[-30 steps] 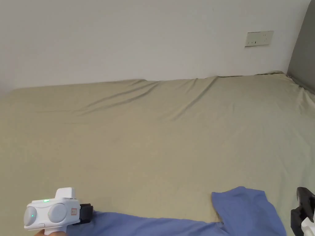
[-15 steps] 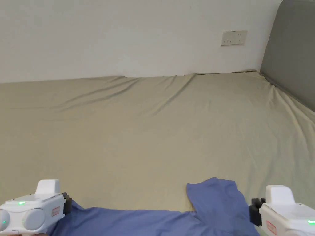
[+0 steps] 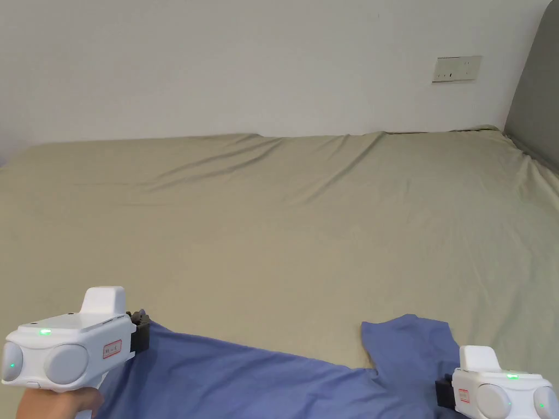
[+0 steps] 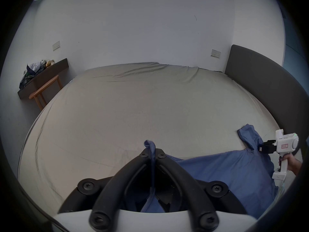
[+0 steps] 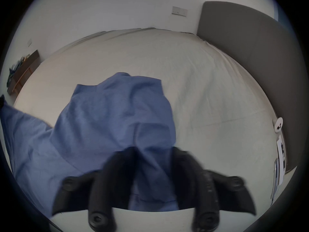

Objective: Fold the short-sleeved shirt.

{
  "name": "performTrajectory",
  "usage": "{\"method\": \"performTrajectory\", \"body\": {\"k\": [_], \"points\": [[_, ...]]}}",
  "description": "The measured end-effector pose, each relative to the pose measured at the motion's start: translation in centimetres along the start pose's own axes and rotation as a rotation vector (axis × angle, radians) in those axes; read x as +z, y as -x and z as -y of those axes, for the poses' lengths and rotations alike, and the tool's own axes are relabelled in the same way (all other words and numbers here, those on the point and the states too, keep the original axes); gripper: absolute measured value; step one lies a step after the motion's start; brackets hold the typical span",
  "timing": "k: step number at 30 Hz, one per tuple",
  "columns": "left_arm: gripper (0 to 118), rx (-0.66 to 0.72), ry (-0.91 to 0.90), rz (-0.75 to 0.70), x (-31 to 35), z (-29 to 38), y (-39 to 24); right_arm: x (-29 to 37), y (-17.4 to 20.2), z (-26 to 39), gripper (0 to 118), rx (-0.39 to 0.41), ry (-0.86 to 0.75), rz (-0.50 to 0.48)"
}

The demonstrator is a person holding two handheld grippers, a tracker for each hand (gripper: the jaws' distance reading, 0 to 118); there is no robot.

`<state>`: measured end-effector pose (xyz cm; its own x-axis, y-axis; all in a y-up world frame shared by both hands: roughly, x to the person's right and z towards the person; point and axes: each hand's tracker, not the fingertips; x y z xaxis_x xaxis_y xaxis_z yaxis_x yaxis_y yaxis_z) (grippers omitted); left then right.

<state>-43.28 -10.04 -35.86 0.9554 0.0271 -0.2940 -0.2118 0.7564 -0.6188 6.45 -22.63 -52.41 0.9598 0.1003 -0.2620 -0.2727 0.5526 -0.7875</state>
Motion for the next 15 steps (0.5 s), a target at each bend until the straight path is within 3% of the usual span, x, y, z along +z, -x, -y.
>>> {"method": "performTrajectory", "body": {"k": [2,5,10,15], "points": [[3,0.009,0.003,-0.005,0.1,0.2,0.1,0.8,1.2,0.1,7,0.051,0.006,-0.022],[3,0.031,0.001,-0.008,0.0,0.5,1.3,1.3,1.1,-0.1,4,0.058,-0.012,-0.001],[3,0.054,-0.026,-0.018,1.8,0.3,2.1,7.4,0.8,-1.1,3,0.094,-0.175,-0.021],[3,0.103,-0.111,-0.051,7.0,-1.6,2.4,15.3,-0.4,-4.5,3,0.079,-0.370,-0.042]]}}
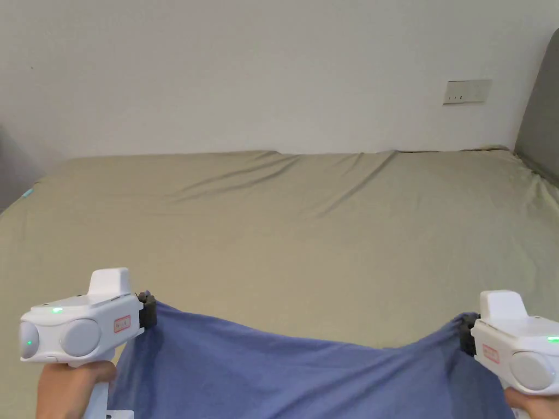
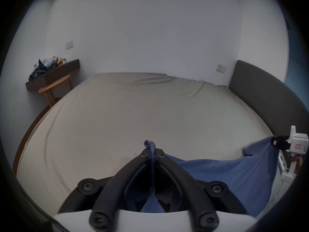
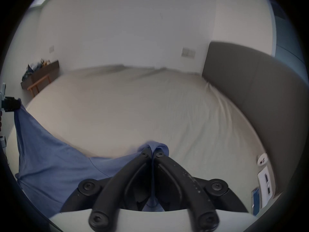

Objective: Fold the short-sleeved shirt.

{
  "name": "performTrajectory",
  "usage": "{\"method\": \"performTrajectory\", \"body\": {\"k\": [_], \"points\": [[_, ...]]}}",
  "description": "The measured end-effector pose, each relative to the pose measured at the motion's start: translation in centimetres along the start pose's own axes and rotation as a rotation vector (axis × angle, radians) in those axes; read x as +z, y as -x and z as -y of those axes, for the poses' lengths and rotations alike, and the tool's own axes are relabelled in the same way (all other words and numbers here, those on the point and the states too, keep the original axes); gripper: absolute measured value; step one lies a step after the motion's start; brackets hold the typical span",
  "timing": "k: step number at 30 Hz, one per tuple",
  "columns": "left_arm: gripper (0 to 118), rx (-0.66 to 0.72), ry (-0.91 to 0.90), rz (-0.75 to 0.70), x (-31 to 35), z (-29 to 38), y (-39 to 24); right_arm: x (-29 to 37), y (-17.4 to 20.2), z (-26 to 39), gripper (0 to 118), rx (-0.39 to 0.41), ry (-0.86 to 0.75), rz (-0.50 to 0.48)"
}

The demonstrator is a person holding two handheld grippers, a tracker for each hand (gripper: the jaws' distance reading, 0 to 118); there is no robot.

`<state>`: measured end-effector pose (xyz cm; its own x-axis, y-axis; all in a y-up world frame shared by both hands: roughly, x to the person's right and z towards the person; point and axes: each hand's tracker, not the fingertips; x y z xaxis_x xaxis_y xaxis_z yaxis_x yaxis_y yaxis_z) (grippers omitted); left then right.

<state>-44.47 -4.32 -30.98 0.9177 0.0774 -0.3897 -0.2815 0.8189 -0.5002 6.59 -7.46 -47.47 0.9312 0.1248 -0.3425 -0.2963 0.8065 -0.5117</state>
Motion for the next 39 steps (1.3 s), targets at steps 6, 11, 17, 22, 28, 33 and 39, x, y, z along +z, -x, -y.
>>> {"method": "performTrajectory", "body": {"k": [6,11,17,22,28,33,39], "points": [[3,0.019,-0.216,-0.065,7.0,-7.2,1.4,7.9,0.4,-9.5,3,0.087,-0.289,0.021],[3,-0.034,-0.377,-0.131,13.0,-15.0,1.1,12.2,-0.1,-18.1,3,0.087,-0.467,0.030],[3,-0.063,-0.516,-0.188,16.8,-21.9,-0.6,16.3,-0.6,-26.3,3,0.065,-0.631,0.051],[3,-0.051,-0.588,-0.213,15.3,-26.9,-0.7,17.6,-1.5,-30.7,3,0.057,-0.714,0.065],[3,0.043,-0.613,-0.176,12.7,-28.4,-0.5,16.1,-2.2,-32.3,3,0.059,-0.728,0.064],[3,0.030,-0.565,-0.176,6.9,-25.8,-1.1,11.9,-2.3,-29.8,3,0.050,-0.680,0.043],[3,0.054,-0.398,-0.155,0.7,-17.8,-0.2,5.4,-2.1,-23.2,3,-0.001,-0.519,-0.030]]}}
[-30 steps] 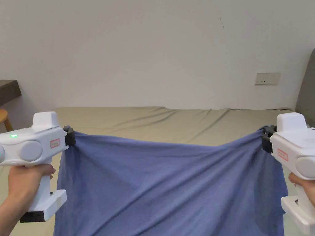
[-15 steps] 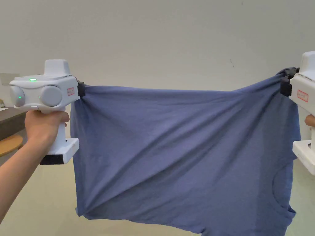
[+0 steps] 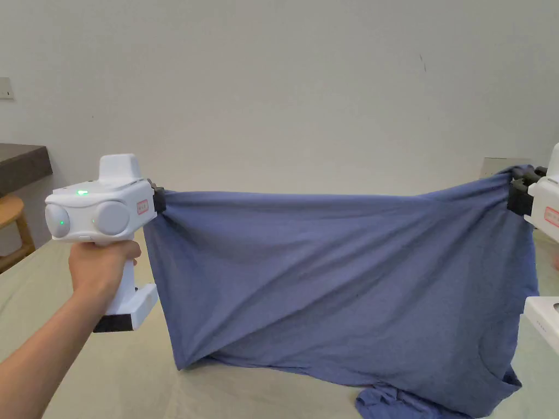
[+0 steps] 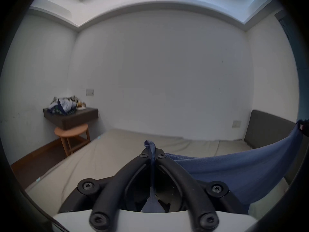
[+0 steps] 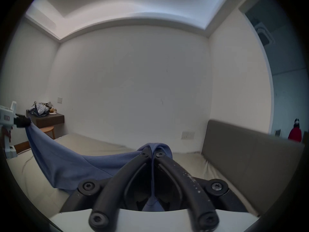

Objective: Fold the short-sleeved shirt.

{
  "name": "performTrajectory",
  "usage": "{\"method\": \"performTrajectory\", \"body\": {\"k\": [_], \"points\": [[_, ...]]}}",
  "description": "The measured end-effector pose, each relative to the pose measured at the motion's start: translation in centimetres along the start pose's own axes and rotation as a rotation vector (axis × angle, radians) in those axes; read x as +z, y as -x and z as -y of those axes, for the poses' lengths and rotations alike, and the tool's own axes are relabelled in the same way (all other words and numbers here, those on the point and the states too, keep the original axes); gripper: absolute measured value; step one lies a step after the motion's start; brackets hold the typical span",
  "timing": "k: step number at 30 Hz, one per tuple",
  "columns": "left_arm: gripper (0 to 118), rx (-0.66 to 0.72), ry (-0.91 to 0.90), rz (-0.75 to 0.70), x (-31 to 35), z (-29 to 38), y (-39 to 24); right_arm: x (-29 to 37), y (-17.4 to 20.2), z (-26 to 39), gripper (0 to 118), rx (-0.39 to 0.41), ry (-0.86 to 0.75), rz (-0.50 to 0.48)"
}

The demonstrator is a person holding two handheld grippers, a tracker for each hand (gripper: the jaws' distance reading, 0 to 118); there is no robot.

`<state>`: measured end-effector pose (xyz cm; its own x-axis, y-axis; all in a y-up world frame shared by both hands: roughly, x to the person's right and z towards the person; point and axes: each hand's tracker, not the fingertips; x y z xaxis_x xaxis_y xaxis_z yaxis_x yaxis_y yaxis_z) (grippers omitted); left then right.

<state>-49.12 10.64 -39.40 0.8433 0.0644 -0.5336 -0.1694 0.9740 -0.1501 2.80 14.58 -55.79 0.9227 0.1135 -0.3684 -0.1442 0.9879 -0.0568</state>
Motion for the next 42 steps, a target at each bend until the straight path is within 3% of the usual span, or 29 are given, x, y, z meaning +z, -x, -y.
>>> {"method": "performTrajectory", "body": {"k": [8,16,25,31,42], "points": [[3,0.012,0.241,0.011,3.0,14.5,3.9,4.6,1.8,13.4,3,-0.077,0.231,-0.058],[3,0.029,0.454,-0.011,13.6,27.0,9.2,17.3,3.8,23.4,3,-0.165,0.414,-0.087],[3,0.050,0.557,-0.028,25.7,33.0,11.0,28.1,4.0,31.6,3,-0.174,0.580,-0.081],[3,0.012,0.598,-0.021,28.8,35.1,11.7,32.2,3.2,35.0,3,-0.230,0.674,-0.032],[4,0.008,0.699,-0.058,30.5,37.0,10.6,31.2,3.8,39.2,4,-0.267,0.872,0.006]]}}
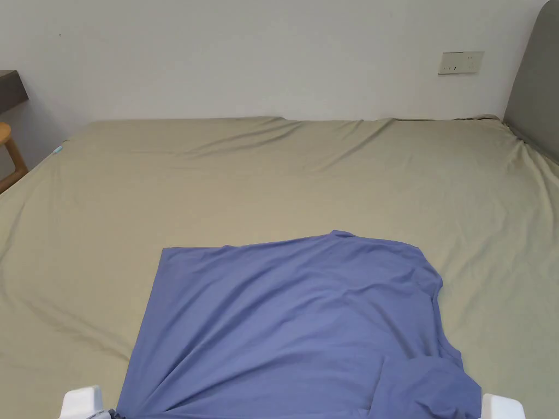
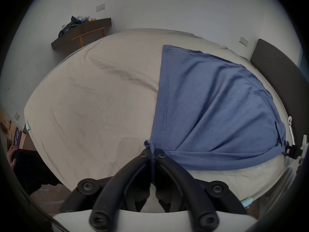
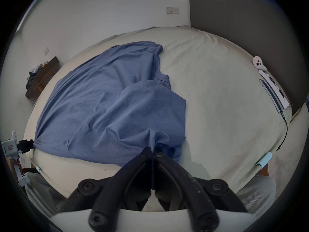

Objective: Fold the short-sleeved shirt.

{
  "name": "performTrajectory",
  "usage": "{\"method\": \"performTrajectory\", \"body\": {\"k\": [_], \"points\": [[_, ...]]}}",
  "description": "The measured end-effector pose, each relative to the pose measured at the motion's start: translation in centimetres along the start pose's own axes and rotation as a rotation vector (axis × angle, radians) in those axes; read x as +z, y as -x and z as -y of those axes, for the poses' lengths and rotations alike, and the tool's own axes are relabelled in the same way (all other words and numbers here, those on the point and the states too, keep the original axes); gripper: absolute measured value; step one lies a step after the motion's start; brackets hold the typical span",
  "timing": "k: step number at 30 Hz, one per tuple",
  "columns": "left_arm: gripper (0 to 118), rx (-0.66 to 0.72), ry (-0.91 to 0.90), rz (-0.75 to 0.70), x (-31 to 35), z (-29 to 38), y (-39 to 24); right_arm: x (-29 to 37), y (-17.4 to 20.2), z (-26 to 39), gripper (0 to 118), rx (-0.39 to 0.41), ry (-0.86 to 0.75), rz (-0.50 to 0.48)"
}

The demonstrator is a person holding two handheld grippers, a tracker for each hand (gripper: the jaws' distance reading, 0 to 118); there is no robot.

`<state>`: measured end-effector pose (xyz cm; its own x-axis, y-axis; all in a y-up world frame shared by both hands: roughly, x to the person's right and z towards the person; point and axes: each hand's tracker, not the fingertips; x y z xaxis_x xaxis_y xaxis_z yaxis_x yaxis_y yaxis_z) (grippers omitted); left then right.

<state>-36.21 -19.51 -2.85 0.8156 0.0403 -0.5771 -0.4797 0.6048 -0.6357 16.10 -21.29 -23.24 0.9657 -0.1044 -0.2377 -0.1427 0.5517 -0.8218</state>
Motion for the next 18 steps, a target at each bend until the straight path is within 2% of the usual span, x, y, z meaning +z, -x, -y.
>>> {"method": "performTrajectory", "body": {"k": [1,2,3,4,5,6,7,14,16,18], "points": [[10,0.034,-0.003,0.013,0.3,-0.2,0.0,0.6,0.5,0.0,5,-0.001,-0.007,0.004],[22,0.057,0.007,0.018,0.7,-0.5,0.0,1.0,0.8,-0.5,10,0.001,-0.008,0.005],[44,0.068,0.007,0.019,0.5,-1.0,0.4,1.6,1.1,-1.0,22,0.010,-0.015,0.008],[84,0.075,-0.006,0.023,1.0,-1.6,0.3,2.4,1.5,-1.7,48,0.036,-0.054,0.019],[107,0.083,-0.046,0.040,1.7,-2.1,0.1,3.3,2.1,-2.4,76,0.062,-0.098,0.026],[117,0.087,-0.118,0.064,2.9,-2.8,-0.2,4.4,2.7,-3.3,96,0.082,-0.154,0.026],[117,0.090,-0.218,0.085,4.1,-3.8,-0.5,5.8,3.5,-4.4,113,0.094,-0.229,0.027],[115,0.041,-0.642,0.097,12.0,-10.4,-4.2,15.6,8.8,-10.1,112,0.123,-0.710,-0.015],[110,0.000,-0.739,0.089,13.2,-11.6,-5.2,17.5,10.2,-10.7,112,0.132,-0.802,-0.004],[99,-0.029,-0.810,0.060,14.5,-12.2,-6.3,18.5,11.1,-11.0,110,0.163,-0.858,0.014]]}}
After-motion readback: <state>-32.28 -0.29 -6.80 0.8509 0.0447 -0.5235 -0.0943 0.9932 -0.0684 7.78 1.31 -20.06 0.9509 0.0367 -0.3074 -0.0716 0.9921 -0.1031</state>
